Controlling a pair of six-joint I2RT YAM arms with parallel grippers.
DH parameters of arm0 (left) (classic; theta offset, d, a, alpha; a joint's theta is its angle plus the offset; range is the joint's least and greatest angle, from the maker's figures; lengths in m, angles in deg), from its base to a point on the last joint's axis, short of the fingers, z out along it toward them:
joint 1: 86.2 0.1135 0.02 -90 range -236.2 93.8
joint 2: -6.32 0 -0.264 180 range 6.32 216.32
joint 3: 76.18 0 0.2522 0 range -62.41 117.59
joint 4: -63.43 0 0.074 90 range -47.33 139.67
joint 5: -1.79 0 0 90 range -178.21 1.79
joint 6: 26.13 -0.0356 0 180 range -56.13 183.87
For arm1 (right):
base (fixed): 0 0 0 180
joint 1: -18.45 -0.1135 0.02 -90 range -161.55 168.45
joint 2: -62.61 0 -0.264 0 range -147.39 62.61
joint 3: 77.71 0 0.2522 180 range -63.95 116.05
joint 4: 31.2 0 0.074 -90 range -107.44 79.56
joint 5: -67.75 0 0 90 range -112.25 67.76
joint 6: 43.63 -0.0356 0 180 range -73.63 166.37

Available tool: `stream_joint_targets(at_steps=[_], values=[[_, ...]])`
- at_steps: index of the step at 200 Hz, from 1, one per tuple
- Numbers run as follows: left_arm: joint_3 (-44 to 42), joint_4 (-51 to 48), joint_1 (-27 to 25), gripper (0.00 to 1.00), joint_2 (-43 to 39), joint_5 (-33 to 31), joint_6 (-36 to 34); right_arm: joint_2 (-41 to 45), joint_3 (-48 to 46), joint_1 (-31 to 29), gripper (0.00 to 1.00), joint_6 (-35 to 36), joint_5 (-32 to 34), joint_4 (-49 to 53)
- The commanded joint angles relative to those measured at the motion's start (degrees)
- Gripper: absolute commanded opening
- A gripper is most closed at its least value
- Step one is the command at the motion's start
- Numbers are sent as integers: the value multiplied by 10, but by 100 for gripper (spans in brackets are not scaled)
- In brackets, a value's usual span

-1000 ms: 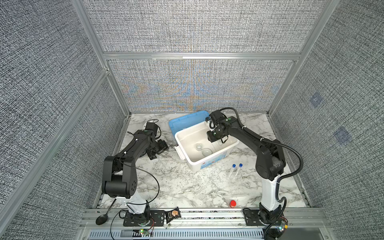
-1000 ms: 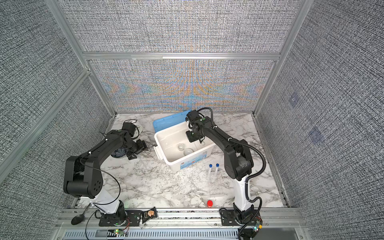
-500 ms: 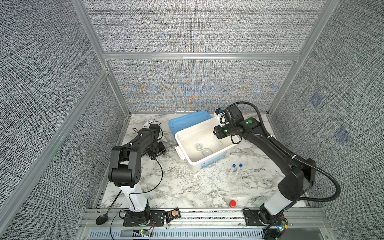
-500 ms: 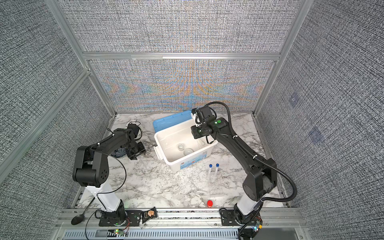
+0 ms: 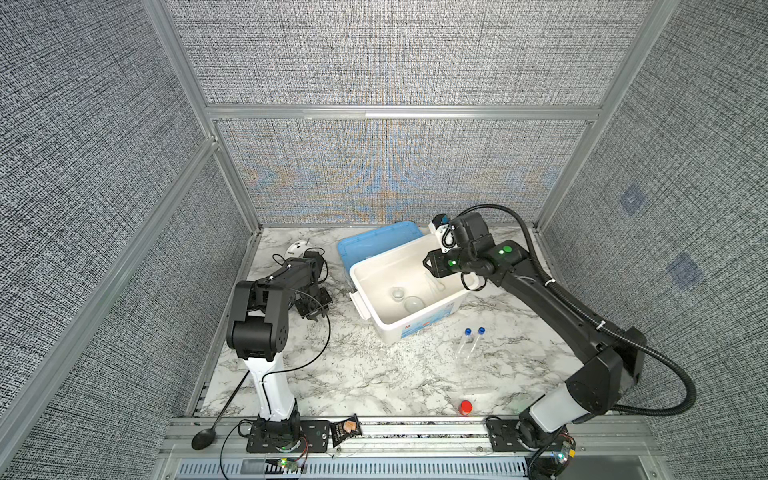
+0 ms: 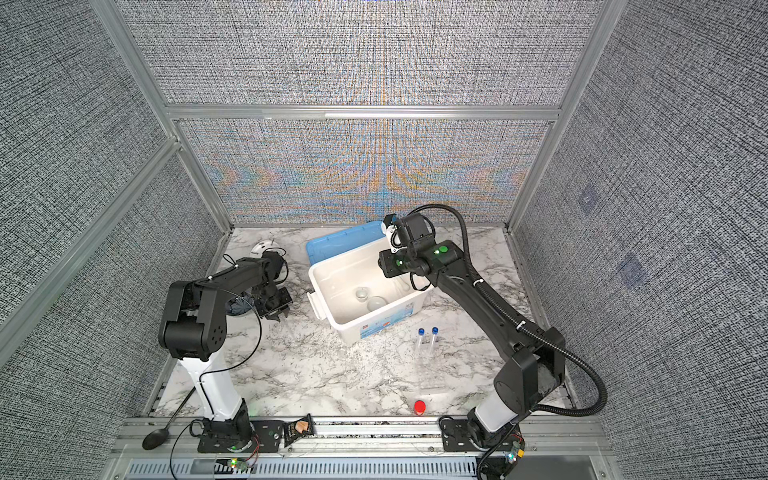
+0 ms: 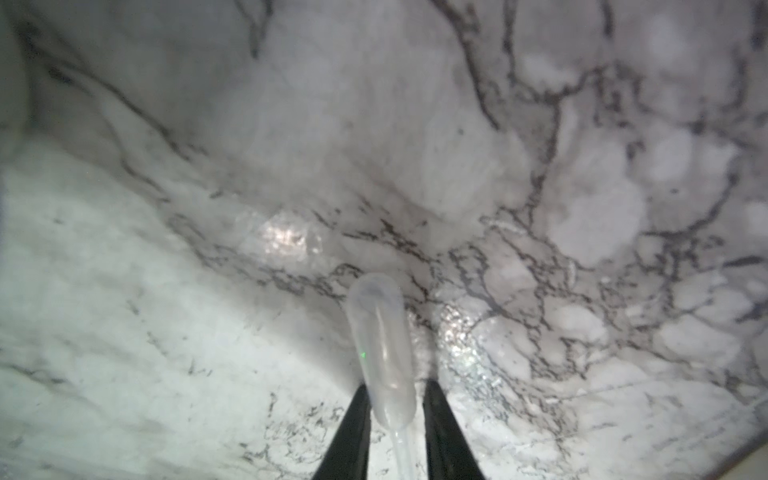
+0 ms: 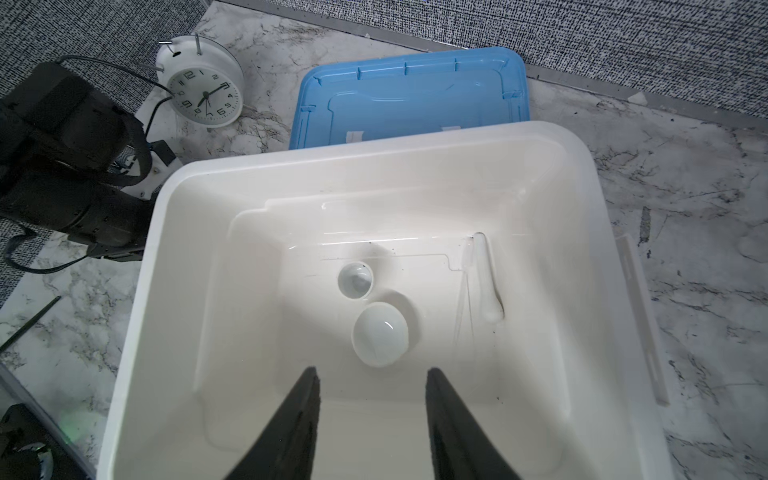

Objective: Organize the chemistry lab equipment

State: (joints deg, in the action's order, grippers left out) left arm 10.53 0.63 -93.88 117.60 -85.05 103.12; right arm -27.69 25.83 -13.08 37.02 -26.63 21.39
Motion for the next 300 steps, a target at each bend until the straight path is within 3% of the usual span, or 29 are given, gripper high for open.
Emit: stream_joint_targets(at_steps=[1, 25, 50, 65, 87, 119, 142, 170, 200, 225, 245, 263, 283, 300], values=[[-11, -16, 1, 18, -5, -2, 6, 7, 5, -5, 45, -19, -16, -10], [-34, -7, 1, 12, -52, 4, 14, 8, -3, -10, 45, -25, -35, -25], [-11, -53, 1, 10, -79, 1, 11, -4, 1, -14, 45, -41, -68, -28], [-8, -63, 1, 11, -113, 31, 5, -9, -2, -27, 45, -54, -97, -44], [12, -86, 0, 13, -165, 110, -18, -2, -20, -103, 46, -61, -32, -80], [46, -115, 0, 13, -257, 136, -24, -49, -26, -151, 52, -156, -186, -158], [41, -59, 0, 13, -309, 206, -33, -73, -23, -192, 58, -177, -150, -178], [43, -21, 0, 7, -339, 266, -20, -109, 6, -209, 60, -213, -219, -198], [34, 19, -1, 7, -352, 307, -5, -134, 24, -213, 59, -242, -249, -207], [24, 50, -1, 7, -363, 337, 26, -152, 39, -213, 54, -251, -254, -201], [16, 76, -1, 7, -373, 356, 47, -154, 37, -211, 36, -270, -270, -217], [21, 63, -1, 7, -374, 354, 47, -141, 27, -209, 27, -279, -267, -231], [3, 86, -1, 11, -380, 354, 53, -131, 8, -199, 18, -282, -267, -245], [-2, 96, -1, 19, -375, 356, 52, -127, -7, -188, 17, -291, -269, -249]])
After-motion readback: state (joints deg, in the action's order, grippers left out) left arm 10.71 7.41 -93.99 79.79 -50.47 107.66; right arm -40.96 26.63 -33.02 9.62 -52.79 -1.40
